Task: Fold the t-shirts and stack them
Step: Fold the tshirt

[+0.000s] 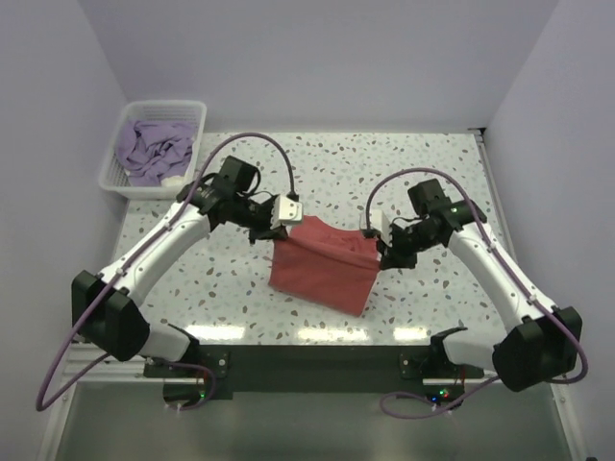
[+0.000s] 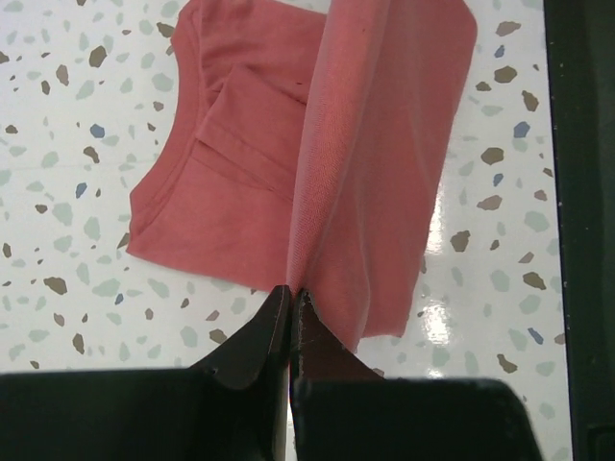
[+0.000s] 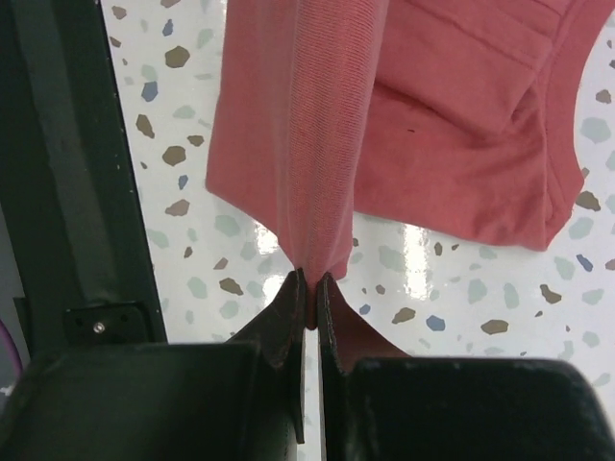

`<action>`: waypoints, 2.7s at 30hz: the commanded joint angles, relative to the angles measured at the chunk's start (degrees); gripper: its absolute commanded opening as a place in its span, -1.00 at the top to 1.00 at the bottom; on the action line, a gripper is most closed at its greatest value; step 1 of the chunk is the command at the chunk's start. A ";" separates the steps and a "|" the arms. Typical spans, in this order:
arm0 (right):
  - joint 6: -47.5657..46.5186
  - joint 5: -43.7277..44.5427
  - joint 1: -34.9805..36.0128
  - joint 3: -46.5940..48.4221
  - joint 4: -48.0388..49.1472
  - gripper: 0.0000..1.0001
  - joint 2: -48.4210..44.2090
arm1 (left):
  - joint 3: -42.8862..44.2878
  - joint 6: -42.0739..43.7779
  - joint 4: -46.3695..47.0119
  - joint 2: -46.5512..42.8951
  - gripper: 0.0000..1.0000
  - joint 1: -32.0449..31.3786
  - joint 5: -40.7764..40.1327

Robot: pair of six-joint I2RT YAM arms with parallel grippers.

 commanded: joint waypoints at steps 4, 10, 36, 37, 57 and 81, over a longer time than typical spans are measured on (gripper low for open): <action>-6.06 0.35 -4.81 6.81 -2.13 1.00 8.87 | 10.61 5.54 2.39 9.75 1.00 1.24 -3.88; -7.65 1.05 -6.48 12.87 -0.02 1.00 22.91 | 21.51 7.74 2.56 24.07 1.00 3.88 -3.18; -5.02 5.45 -7.36 25.99 7.37 1.00 43.35 | 6.06 -5.70 11.53 26.13 1.00 5.03 1.74; -4.84 5.10 -7.45 25.63 6.06 1.00 42.03 | 5.79 -6.14 11.44 25.07 1.00 4.94 2.09; -4.23 9.14 -9.12 33.09 9.12 1.00 51.77 | 18.44 -13.17 18.47 41.49 0.83 6.25 -4.32; 24.06 9.78 -12.19 30.29 17.65 0.00 38.25 | 5.19 -43.92 33.14 24.36 0.15 10.75 10.53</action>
